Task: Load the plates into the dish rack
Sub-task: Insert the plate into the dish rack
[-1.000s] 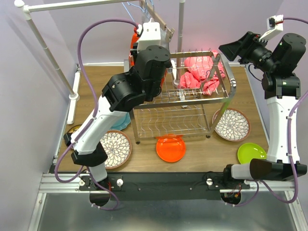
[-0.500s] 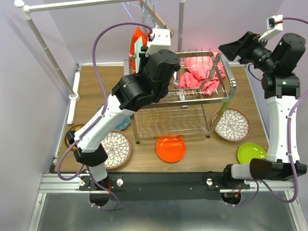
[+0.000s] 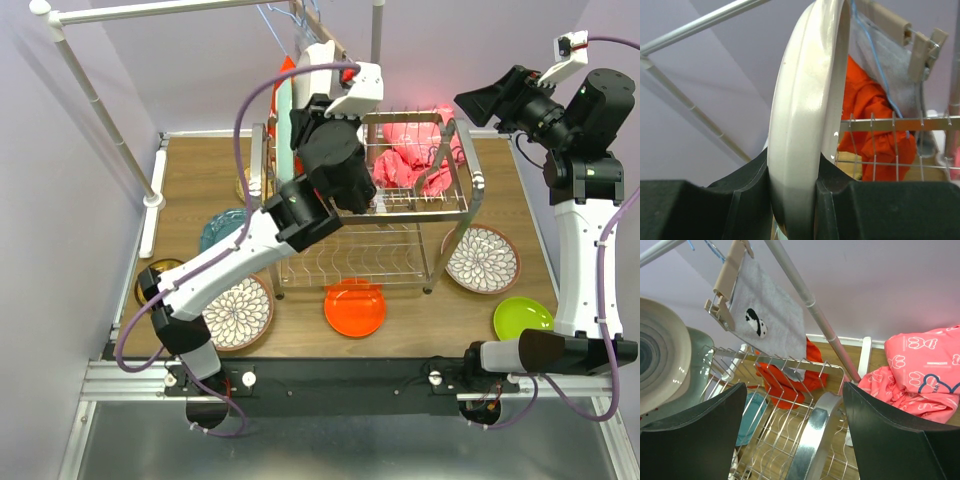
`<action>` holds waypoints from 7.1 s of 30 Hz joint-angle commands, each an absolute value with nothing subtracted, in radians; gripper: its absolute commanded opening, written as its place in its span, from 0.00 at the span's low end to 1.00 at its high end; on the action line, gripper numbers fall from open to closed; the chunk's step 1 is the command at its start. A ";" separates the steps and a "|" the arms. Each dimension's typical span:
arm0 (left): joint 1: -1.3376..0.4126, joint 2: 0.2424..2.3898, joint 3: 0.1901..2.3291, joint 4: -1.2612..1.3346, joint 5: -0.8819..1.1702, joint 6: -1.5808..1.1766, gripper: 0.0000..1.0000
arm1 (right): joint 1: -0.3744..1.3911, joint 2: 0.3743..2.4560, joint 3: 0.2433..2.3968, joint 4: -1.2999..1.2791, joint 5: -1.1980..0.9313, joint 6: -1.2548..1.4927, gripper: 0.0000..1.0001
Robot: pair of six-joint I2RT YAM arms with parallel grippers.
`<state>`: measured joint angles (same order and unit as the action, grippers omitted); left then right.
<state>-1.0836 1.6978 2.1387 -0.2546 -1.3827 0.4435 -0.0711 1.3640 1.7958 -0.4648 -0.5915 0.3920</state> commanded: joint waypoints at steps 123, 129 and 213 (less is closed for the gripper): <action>-1.109 1.824 1.898 2.089 -1.717 2.181 0.00 | -0.064 1.393 1.809 -0.476 -0.577 0.394 0.86; -1.092 1.815 1.878 2.092 -1.718 2.168 0.00 | -0.064 1.388 1.802 -0.476 -0.572 0.394 0.86; -1.121 1.421 2.252 -0.519 -0.517 0.155 0.00 | 0.132 1.706 2.370 -0.262 -1.296 0.215 0.89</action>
<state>-1.1488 1.5063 2.2642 -0.5823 -0.6994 0.1596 0.0982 1.6714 2.3066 -0.3595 -1.2263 0.1711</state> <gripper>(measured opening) 0.367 0.888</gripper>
